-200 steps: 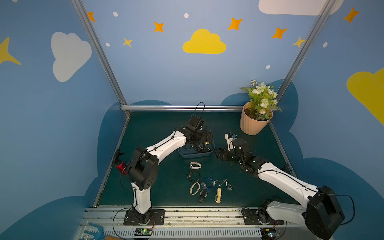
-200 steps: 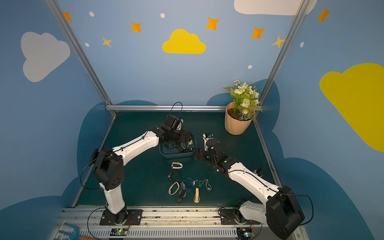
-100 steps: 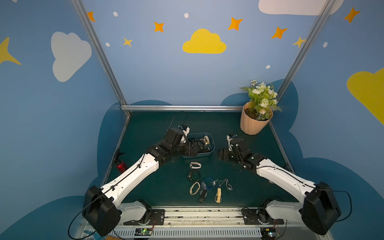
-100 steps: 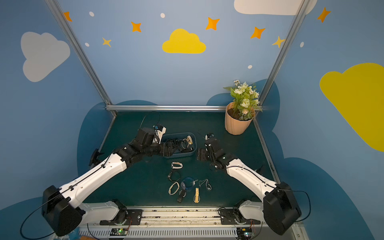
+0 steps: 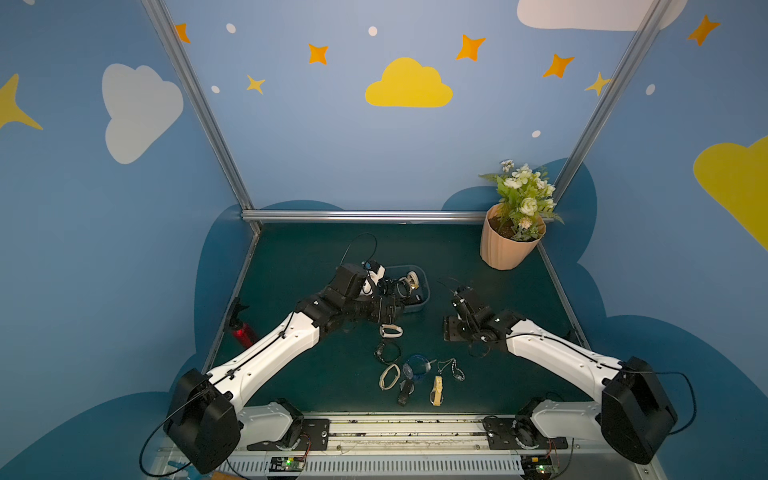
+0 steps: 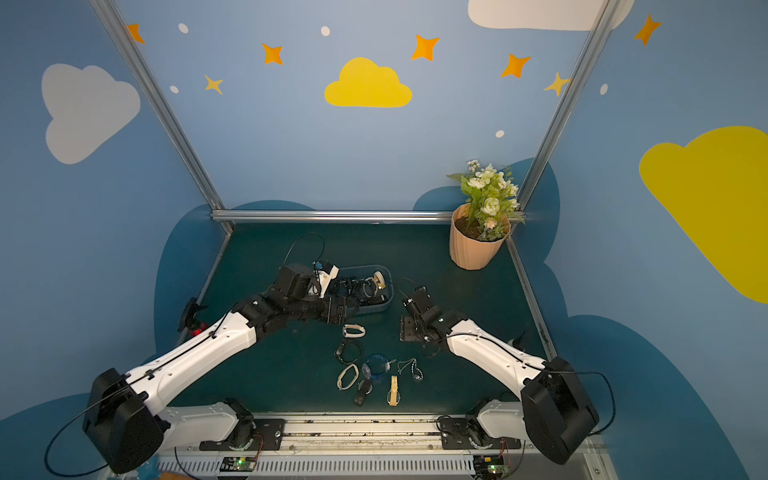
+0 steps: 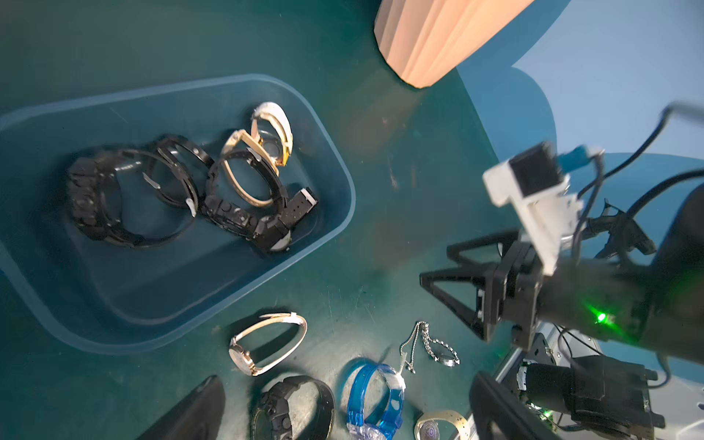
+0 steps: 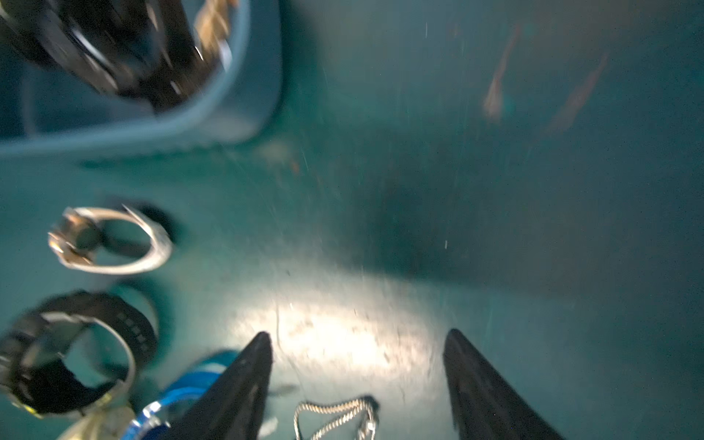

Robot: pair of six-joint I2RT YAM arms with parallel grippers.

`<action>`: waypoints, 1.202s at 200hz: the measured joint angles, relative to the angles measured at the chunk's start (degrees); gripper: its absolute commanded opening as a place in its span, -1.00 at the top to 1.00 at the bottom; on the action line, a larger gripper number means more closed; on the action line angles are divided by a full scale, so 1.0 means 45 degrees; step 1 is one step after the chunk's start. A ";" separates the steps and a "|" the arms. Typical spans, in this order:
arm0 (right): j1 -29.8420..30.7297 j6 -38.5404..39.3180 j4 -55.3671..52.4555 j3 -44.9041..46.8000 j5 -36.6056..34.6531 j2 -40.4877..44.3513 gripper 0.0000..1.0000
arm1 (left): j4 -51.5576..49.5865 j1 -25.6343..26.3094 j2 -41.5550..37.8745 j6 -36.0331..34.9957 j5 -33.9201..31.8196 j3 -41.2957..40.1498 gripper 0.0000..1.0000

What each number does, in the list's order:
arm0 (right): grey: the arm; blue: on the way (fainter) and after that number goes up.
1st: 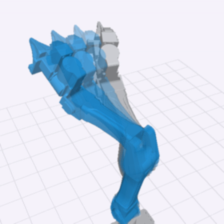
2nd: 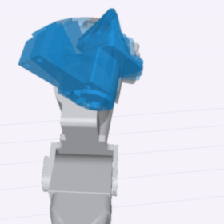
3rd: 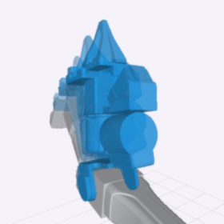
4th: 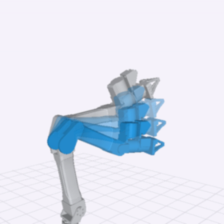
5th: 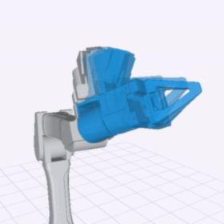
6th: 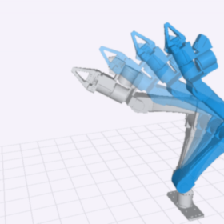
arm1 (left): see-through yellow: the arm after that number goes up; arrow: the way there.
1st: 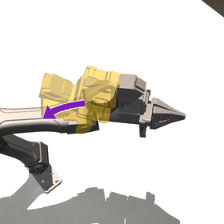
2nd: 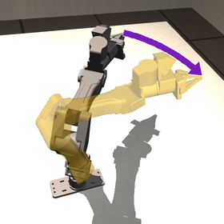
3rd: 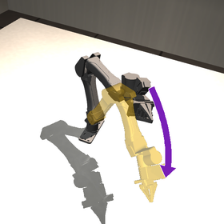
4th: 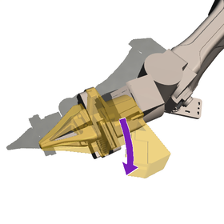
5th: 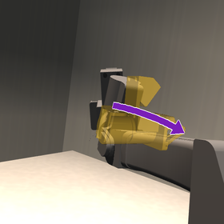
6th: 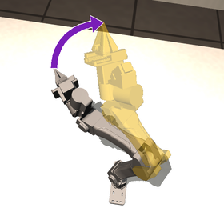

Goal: Put the watch into the storage box
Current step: Pick up the watch at the center of the board.

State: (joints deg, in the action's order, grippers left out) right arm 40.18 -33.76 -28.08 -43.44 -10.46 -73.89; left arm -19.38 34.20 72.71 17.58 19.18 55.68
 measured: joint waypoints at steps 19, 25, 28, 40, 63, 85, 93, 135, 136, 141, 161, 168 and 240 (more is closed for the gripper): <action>0.0384 -0.0573 -0.0340 0.0631 0.0165 0.0097 -0.19 | 0.0000 -0.0005 0.0058 0.0029 0.0015 0.0000 -1.00; 0.0495 -0.0763 -0.0432 0.0777 0.0189 0.0146 -0.15 | -0.0005 -0.0005 0.0073 0.0039 0.0024 0.0005 -1.00; 0.0549 -0.0806 -0.0476 0.0845 0.0199 0.0170 -0.12 | -0.0005 -0.0005 0.0078 0.0049 0.0039 0.0005 -1.00; 0.0782 -0.1151 -0.0525 0.1098 0.0243 0.0238 -0.04 | -0.0019 -0.0005 0.0092 0.0049 0.0112 0.0005 -1.00; 0.1039 -0.1477 -0.0719 0.1341 0.0389 0.0277 0.08 | -0.0029 -0.0005 0.0097 0.0044 0.0117 0.0005 -1.00; 0.1190 -0.1715 -0.0748 0.1341 0.0447 0.0277 0.12 | -0.0126 -0.0005 0.0185 0.0044 0.0112 0.0097 -1.00; 0.1219 -0.1787 -0.0724 0.1355 0.0471 0.0277 0.14 | -0.0131 -0.0005 0.0238 0.0039 0.0112 0.0165 -1.00; 0.1452 -0.2084 -0.0554 0.1549 0.0690 0.0160 0.23 | -0.0214 -0.0005 0.0253 -0.0034 -0.0058 0.0316 -1.00; 0.1462 -0.2093 -0.0544 0.1549 0.0699 0.0136 0.23 | -0.0219 -0.0005 0.0253 -0.0044 -0.0063 0.0321 -1.00; 0.1486 -0.2123 -0.0510 0.1554 0.0724 0.0078 0.24 | -0.0228 -0.0005 0.0253 -0.0053 -0.0083 0.0321 -1.00; 0.1540 -0.2195 -0.0335 0.1574 0.0806 -0.0253 0.31 | -0.0257 -0.0005 0.0253 -0.0068 -0.0102 0.0321 -1.00; 0.1559 -0.2220 -0.0272 0.1583 0.0821 -0.0364 0.35 | -0.0267 -0.0005 0.0253 -0.0087 -0.0117 0.0321 -1.00; 0.1617 -0.2409 0.0325 0.1588 0.0937 -0.1005 0.85 | -0.0413 -0.0005 0.0253 -0.0117 -0.0248 0.0345 -1.00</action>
State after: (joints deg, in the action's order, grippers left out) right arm 47.46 -44.60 -26.61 -36.29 -6.24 -78.41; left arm -21.23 34.17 73.84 17.06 18.06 57.23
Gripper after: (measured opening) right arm 0.116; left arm 0.998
